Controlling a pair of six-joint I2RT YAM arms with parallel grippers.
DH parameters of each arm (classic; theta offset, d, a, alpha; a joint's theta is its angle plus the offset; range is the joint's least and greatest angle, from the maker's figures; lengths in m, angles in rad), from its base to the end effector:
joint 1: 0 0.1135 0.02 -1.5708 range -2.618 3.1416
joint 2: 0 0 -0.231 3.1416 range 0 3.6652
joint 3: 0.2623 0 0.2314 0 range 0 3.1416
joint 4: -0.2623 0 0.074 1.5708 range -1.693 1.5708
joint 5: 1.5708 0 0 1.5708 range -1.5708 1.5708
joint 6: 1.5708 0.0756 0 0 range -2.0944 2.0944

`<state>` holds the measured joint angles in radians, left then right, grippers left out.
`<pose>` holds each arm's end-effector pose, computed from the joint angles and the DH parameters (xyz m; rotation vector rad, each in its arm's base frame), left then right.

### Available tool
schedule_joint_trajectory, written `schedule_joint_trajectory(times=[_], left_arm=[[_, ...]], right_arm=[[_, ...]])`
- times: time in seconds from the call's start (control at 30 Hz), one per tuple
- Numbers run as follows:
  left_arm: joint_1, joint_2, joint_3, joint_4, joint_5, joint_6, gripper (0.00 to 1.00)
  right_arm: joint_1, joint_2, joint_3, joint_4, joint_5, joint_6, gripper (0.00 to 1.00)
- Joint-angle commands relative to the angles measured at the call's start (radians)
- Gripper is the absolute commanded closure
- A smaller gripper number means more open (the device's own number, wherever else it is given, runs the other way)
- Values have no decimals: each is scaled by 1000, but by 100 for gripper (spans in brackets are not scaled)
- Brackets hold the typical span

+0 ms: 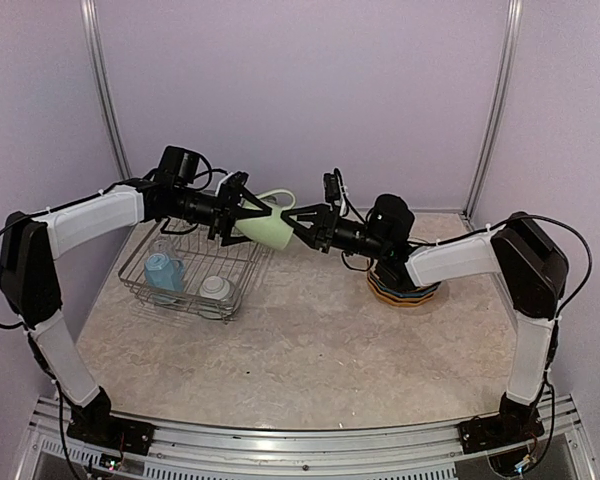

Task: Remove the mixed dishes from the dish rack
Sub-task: Pass from the left arm to the right, then place the cup at the center of the board.

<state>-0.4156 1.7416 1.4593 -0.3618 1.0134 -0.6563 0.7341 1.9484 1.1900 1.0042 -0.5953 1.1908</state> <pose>0.3234 -0.2128 0.2681 0.3560 2.3528 -1.6793 0.2991 0.3270 0.2513 -0.2466 1.6738 1.9322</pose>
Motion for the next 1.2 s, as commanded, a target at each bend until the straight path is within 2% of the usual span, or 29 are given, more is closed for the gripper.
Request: schedule_joint_trajectory(times=[0.0, 0.13, 0.2, 0.3, 0.4, 0.53, 0.6, 0.63, 0.73, 0.8, 0.97, 1.17], left_arm=[[-26, -15, 32, 22, 56, 35, 67], [-54, 3, 38, 20, 81, 43, 67], [-72, 8, 41, 11, 80, 58, 66], [-77, 18, 50, -6, 81, 58, 65], [-74, 23, 52, -17, 74, 71, 59], [-52, 18, 53, -34, 58, 76, 30], [-39, 9, 51, -35, 51, 76, 8], [-34, -1, 48, -39, 40, 88, 2], [-17, -28, 58, -85, -11, 128, 1], [-4, -45, 71, -118, -54, 155, 1], [33, -85, 95, -210, -239, 194, 1], [71, -126, 93, -243, -379, 214, 1]], right_arm=[[9, 5, -23, 108, -8, 20, 71], [11, -12, -36, 140, -9, 16, 72], [10, -15, -36, 161, -14, 28, 81], [10, -18, -49, 213, -29, 40, 100], [11, -34, -86, 238, -14, 49, 100], [5, -90, -142, 181, 15, -19, 100], [1, -123, -160, 102, 32, -77, 100], [-1, -144, -167, 59, 42, -105, 100], [-7, -191, -180, -91, 81, -211, 100], [-9, -219, -179, -253, 126, -287, 100], [-13, -274, -144, -578, 260, -466, 100], [-13, -247, 53, -1093, 490, -630, 100]])
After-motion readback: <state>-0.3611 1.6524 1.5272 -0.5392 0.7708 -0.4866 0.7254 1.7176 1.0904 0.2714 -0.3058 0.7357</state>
